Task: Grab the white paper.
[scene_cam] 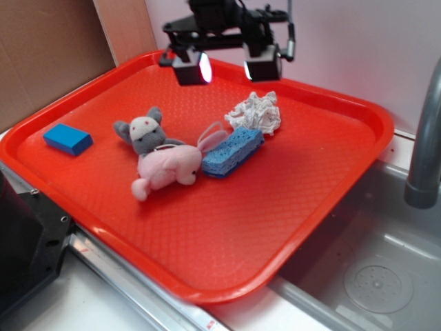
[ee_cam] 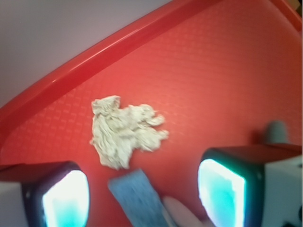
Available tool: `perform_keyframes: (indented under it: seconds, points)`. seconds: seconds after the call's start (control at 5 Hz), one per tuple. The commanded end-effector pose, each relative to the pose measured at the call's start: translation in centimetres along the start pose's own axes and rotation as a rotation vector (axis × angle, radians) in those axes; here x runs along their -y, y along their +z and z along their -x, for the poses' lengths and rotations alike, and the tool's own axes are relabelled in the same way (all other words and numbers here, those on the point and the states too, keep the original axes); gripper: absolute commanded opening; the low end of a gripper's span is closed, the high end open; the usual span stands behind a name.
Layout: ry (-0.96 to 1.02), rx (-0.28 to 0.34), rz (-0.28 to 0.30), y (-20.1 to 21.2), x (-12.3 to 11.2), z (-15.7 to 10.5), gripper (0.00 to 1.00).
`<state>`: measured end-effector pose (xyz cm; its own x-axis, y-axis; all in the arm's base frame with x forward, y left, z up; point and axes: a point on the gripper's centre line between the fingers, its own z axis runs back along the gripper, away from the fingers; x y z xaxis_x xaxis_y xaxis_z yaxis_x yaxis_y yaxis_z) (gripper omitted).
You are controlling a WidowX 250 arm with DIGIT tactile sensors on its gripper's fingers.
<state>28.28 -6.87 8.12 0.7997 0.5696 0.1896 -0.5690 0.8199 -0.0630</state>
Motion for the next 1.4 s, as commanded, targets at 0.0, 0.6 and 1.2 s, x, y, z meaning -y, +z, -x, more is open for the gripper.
perform_keyframes:
  seconds: [0.0,0.6,1.2]
  points:
    - [-0.002,0.028,-0.01,-2.6,2.0,-2.1,1.0]
    - [0.038,0.01,-0.034,-5.2,1.7,-2.6,0.0]
    - [-0.221,-0.117,-0.003,-0.6,1.3,-2.6,0.0]
